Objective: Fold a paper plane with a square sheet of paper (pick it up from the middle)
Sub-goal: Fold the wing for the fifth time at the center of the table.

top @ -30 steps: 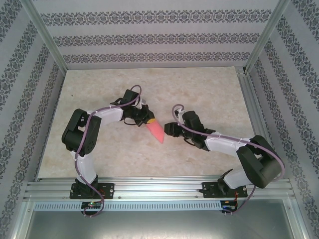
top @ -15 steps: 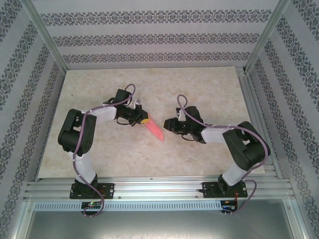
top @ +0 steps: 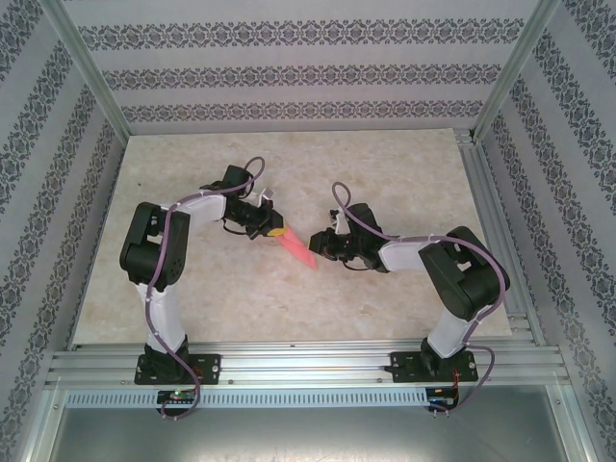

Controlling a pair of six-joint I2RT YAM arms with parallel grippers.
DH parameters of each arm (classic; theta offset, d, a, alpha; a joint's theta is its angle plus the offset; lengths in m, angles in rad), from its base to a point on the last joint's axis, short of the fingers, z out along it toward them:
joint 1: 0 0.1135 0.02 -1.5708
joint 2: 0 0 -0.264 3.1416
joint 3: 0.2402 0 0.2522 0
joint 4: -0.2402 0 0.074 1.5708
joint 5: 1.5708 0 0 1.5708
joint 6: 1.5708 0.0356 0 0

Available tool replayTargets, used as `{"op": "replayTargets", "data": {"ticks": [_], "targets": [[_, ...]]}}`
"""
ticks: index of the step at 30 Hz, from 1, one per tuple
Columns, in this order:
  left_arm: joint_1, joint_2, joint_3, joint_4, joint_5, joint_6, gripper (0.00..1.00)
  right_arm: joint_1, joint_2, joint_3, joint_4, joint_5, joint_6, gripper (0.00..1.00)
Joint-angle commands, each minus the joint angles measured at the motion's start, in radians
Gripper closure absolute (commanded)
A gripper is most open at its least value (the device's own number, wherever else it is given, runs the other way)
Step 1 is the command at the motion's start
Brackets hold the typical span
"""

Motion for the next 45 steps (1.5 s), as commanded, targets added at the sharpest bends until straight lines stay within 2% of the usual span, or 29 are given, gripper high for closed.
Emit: {"op": "replayTargets", "data": {"ticks": [1, 3, 8, 10, 13, 19, 27, 35, 38, 45], "targets": [[0.019, 0.025, 0.039, -0.066, 0.001, 0.075, 0.99, 0.013, 0.02, 0.038, -0.034, -0.021, -0.03, 0.85], [0.019, 0.039, 0.052, -0.082, 0.001, 0.086, 0.99, 0.016, 0.01, 0.039, -0.068, 0.007, -0.049, 0.85], [0.02, 0.049, 0.058, -0.097, -0.009, 0.101, 0.99, 0.021, -0.04, 0.049, -0.165, 0.039, -0.147, 0.71], [0.02, 0.057, 0.06, -0.095, 0.001, 0.097, 0.98, 0.022, -0.059, 0.069, -0.256, 0.098, -0.241, 0.66], [0.02, 0.062, 0.062, -0.072, 0.022, 0.08, 0.97, 0.046, -0.077, 0.095, -0.347, 0.18, -0.388, 0.64], [0.02, 0.077, 0.09, -0.088, 0.028, 0.085, 0.97, 0.125, -0.116, 0.069, -0.333, 0.394, -0.614, 0.62], [0.02, 0.083, 0.093, -0.091, 0.029, 0.088, 0.97, 0.15, -0.057, 0.104, -0.347, 0.447, -0.711, 0.69], [0.019, 0.089, 0.105, -0.097, 0.032, 0.087, 0.96, 0.15, -0.026, 0.118, -0.325, 0.374, -0.736, 0.73], [0.02, 0.092, 0.105, -0.097, 0.033, 0.087, 0.96, 0.15, -0.02, 0.12, -0.326, 0.356, -0.744, 0.81], [0.019, 0.097, 0.111, -0.097, 0.039, 0.085, 0.96, 0.151, -0.001, 0.133, -0.361, 0.358, -0.776, 0.82]]}}
